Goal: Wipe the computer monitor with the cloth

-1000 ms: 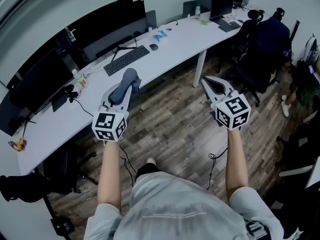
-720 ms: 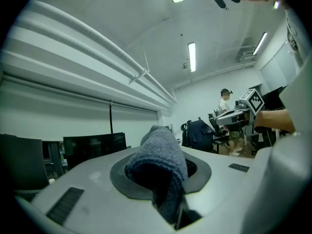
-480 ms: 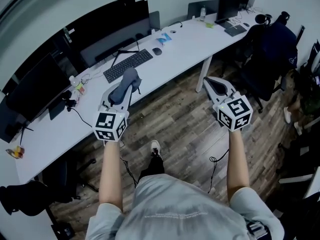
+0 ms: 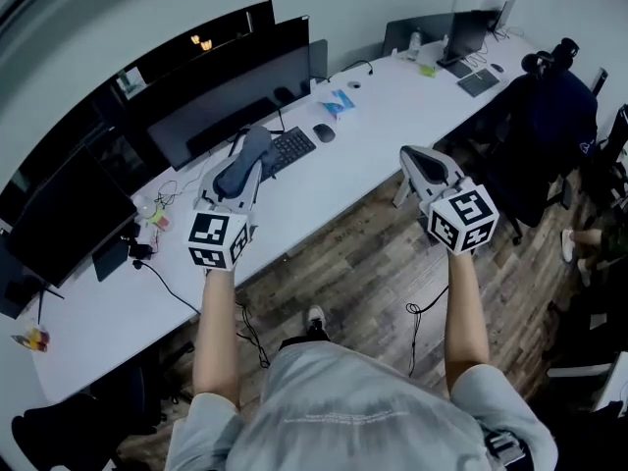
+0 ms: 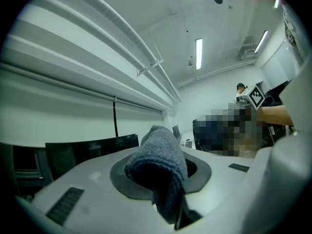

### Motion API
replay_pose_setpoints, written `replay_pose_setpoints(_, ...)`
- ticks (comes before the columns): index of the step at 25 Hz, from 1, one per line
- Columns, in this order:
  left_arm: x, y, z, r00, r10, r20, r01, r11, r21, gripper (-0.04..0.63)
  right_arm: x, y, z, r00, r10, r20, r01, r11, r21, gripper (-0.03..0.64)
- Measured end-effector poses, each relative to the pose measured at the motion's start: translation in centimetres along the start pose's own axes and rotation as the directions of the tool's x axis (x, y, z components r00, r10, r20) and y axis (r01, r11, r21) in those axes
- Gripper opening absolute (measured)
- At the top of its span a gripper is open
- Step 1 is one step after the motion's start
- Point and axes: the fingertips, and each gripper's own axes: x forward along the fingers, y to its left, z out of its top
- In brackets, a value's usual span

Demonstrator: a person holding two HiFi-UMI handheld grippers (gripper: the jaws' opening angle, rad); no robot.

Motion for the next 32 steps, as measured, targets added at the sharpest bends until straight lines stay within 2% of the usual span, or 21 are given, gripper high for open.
replay_pose_setpoints(9,6.4,7.5,-2.8,1.000,-0.016,-0.014,0.016,0.999,-0.033,0.084,9.5,-2.5,-0.1,0.998,-0.049,-0.025,0.049,0.999,-0.015,0.167)
replay_pose_setpoints(20,9.2,13.4,-5.9,0.999,-0.008,-0.044,0.005,0.998,-0.061,0.084,17.4,-3.0,-1.2,0.997,-0.049,-0.063,0.048,0.999,-0.016,0.167)
replay_pose_setpoints(26,10.6,15.0,-7.1,0.998,0.019,-0.062,-0.024,0.997,-0.074,0.084,20.6,-3.4,-1.8,0.998,0.008,-0.066,-0.010,1.000,-0.029,0.167)
replay_pose_setpoints(32,13.7,16.0,-7.9,0.995,0.058,-0.078,-0.062,0.996,-0.058,0.084,25.1,-6.1,-2.8,0.997,0.073,-0.038,-0.073,0.997,0.004,0.167)
